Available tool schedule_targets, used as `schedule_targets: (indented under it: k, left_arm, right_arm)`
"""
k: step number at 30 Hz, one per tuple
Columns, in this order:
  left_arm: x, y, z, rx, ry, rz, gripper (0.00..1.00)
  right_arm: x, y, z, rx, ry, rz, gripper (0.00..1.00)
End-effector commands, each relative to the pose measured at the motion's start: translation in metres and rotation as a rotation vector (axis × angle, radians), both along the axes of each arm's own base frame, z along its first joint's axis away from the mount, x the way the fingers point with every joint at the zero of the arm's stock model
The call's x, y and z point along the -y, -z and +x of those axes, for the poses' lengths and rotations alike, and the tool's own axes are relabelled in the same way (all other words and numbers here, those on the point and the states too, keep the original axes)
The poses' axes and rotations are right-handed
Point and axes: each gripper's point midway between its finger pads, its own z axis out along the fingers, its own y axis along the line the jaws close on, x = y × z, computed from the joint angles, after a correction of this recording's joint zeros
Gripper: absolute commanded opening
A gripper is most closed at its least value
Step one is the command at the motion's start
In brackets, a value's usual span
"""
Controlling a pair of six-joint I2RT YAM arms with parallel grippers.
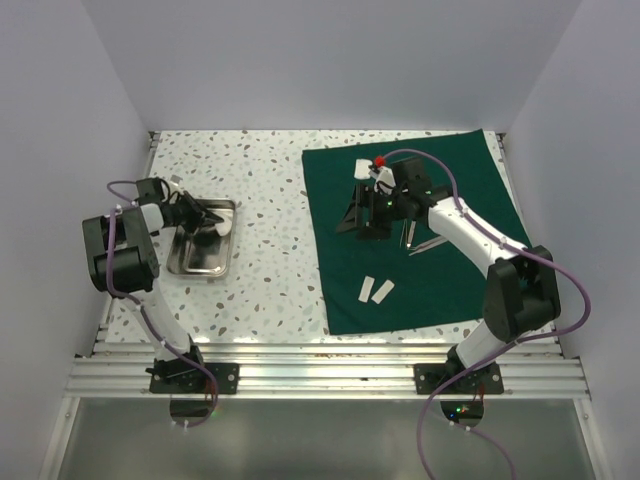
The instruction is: Prepare the surgical pack
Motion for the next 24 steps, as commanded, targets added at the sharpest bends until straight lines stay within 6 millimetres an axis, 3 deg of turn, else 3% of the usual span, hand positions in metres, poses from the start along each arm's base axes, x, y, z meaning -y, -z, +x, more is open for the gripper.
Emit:
schedule_targets:
  k: [1,11,12,17,19,24]
  left_arm:
    - [-0.012,-0.002,0.013,0.044,0.004,0.047,0.0]
    - [-0.017,0.002,0.019,0.036,0.002,0.072,0.02]
    - [-0.017,0.002,0.019,0.035,0.003,0.072,0.05]
    - [-0.022,0.004,0.014,-0.016,-0.005,0.105,0.46]
    - [-0.027,0.003,0.011,-0.031,-0.017,0.139,0.55]
    - [-0.024,-0.014,0.004,-0.021,-0.031,0.148,0.63]
  right_arm:
    - [0.001,-0.016,-0.002,0.045,-0.012,0.023,0.76]
    - [-0.001,-0.01,0.002,0.026,0.004,0.028,0.76]
    - [-0.001,-0.01,0.003,0.024,0.008,0.029,0.76]
    - [-0.002,-0.01,0.005,0.027,0.007,0.031,0.76]
    - [-0.002,-0.011,0.007,0.03,0.006,0.029,0.76]
    - [-0.004,-0.01,0.012,0.028,0.012,0.035,0.76]
